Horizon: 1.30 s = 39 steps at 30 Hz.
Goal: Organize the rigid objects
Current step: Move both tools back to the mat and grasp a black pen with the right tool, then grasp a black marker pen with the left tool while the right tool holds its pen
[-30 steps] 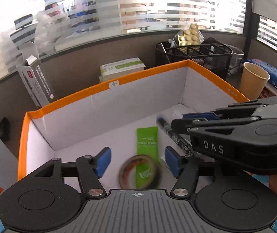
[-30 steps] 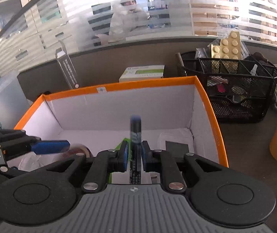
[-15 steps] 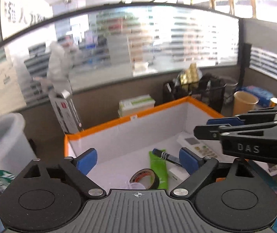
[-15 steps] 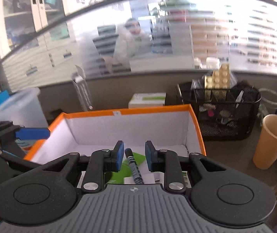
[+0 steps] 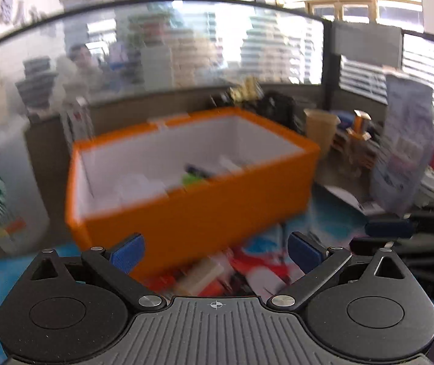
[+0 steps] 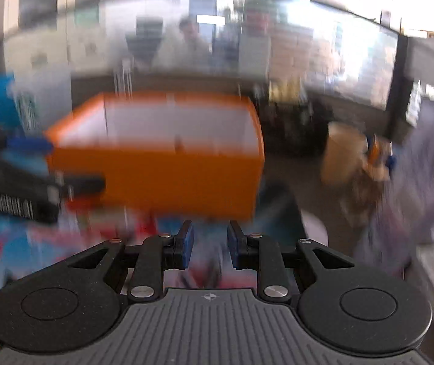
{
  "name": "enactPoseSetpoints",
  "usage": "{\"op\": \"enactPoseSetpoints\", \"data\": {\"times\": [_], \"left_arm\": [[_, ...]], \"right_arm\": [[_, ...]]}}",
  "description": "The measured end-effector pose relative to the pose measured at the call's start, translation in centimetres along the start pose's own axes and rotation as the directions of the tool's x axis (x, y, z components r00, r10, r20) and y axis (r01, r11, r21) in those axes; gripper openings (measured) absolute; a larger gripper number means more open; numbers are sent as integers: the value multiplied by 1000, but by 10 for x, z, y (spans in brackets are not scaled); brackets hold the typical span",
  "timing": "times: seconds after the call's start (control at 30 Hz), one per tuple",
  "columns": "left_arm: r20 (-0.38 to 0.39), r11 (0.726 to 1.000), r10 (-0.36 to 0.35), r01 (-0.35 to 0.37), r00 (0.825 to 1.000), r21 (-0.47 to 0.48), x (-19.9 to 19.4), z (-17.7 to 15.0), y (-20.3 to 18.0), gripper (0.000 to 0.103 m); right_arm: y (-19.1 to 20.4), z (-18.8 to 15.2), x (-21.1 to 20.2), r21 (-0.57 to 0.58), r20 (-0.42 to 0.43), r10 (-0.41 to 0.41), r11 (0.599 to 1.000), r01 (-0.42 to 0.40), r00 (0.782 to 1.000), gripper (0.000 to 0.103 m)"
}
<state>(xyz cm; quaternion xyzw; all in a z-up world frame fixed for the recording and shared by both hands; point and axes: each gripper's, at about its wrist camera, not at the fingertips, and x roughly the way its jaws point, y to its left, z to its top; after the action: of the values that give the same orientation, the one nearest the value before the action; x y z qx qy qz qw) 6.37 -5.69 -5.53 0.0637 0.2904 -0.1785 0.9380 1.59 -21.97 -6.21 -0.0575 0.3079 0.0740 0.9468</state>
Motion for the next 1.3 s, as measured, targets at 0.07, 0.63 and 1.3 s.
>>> {"op": "enactPoseSetpoints", "data": {"times": [0.07, 0.63, 1.3], "left_arm": [[-19, 1000, -13, 13, 1000, 11, 3, -5, -6, 101], [-84, 997, -24, 30, 996, 78, 16, -25, -49, 101], [-113, 995, -15, 25, 993, 93, 13, -29, -80, 101]], "right_arm": [[-3, -14, 3, 21, -26, -12, 1000, 12, 1000, 23], [-4, -40, 6, 60, -74, 56, 997, -52, 996, 23], [-30, -57, -2, 56, -82, -24, 998, 28, 996, 20]]}}
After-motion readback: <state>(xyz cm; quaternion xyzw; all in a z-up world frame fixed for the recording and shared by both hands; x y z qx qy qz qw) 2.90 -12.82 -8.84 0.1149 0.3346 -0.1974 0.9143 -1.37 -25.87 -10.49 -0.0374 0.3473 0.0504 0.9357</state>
